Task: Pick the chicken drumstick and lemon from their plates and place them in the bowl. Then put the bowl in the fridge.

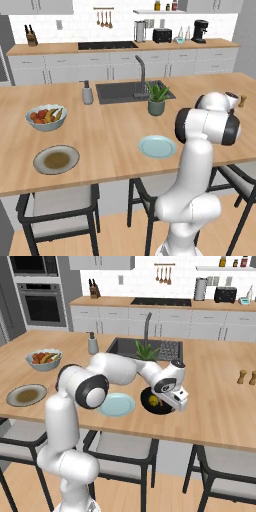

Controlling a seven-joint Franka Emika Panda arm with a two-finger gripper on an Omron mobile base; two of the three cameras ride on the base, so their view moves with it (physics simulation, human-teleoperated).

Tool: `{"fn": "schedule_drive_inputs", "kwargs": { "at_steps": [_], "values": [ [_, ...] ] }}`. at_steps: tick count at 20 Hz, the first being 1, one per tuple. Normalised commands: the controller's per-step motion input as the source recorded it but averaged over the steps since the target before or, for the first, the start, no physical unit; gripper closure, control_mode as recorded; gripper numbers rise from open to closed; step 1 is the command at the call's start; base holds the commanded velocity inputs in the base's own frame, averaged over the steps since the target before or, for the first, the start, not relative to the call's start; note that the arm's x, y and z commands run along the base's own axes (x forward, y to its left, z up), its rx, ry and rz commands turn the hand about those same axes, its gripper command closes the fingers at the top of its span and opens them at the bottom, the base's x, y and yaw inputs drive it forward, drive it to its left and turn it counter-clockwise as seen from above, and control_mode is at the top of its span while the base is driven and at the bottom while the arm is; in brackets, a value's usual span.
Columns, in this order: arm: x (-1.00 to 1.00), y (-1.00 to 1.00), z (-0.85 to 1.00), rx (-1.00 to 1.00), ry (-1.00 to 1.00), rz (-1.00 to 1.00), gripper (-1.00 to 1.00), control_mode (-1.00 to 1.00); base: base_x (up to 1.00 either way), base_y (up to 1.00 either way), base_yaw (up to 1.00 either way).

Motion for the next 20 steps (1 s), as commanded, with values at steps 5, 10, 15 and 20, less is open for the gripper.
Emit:
{"fn": "schedule_drive_inputs", "kwargs": {
  "at_steps": [5,10,15,20],
  "values": [
    [0.42,0.0,-0.29,0.0,0.01,0.0,-1.0,-1.0,0.0,0.0,0.0],
    [0.02,0.0,-0.46,0.0,0.0,0.0,-1.0,-1.0,0.0,0.0,0.0],
    [0.21,0.05,-0.44,0.0,0.0,0.0,1.0,-1.0,0.0,0.0,0.0],
    [0.23,0.06,-0.21,0.0,0.0,0.0,1.0,-1.0,0.0,0.0,0.0]
  ]
}}
